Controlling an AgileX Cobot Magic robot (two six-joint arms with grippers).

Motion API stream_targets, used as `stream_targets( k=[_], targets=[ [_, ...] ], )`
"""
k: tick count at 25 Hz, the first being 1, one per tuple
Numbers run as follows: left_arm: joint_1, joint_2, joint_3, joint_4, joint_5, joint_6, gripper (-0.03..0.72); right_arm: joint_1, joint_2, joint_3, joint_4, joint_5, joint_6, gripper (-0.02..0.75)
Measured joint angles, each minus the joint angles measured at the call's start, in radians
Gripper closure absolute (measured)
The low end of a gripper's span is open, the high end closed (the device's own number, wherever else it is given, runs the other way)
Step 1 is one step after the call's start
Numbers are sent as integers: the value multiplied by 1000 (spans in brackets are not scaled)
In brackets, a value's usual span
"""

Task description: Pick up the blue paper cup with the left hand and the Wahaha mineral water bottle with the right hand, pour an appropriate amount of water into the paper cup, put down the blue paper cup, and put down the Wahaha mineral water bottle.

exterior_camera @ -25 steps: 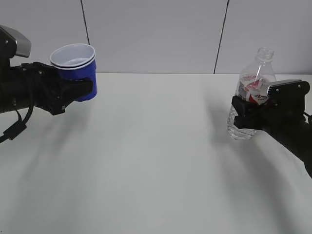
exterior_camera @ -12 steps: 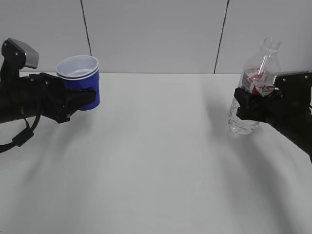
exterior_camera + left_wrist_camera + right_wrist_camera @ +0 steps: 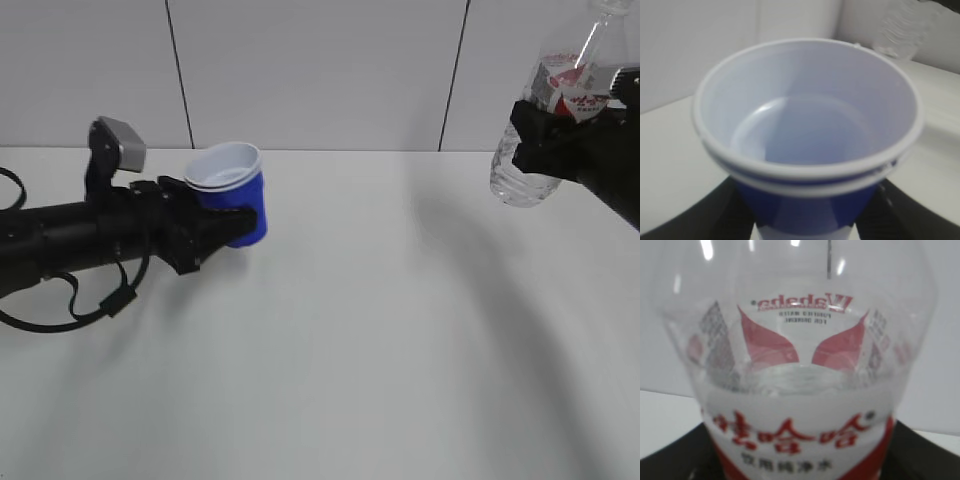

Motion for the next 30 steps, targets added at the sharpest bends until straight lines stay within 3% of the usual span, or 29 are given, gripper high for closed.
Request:
stream_targets(
  k=[6,9,18,24,30],
  targets=[
    [-169,14,-26,102,-1,0,263,0,-41,-70,-20,88,-66,304],
    [-222,14,-27,117,-1,0,263,0,-43,-106,-52,115,-127,304],
    [-230,14,-59,113,9,0,263,0,-39,-180,-229,136,-265,304],
    [-230,14,-156,199,121,-24,263,0,6,-196,-277,136,-305,304],
    [-230,14,-180,209,128,-53,263,0,85,-244,-340,108,-392,304]
  ],
)
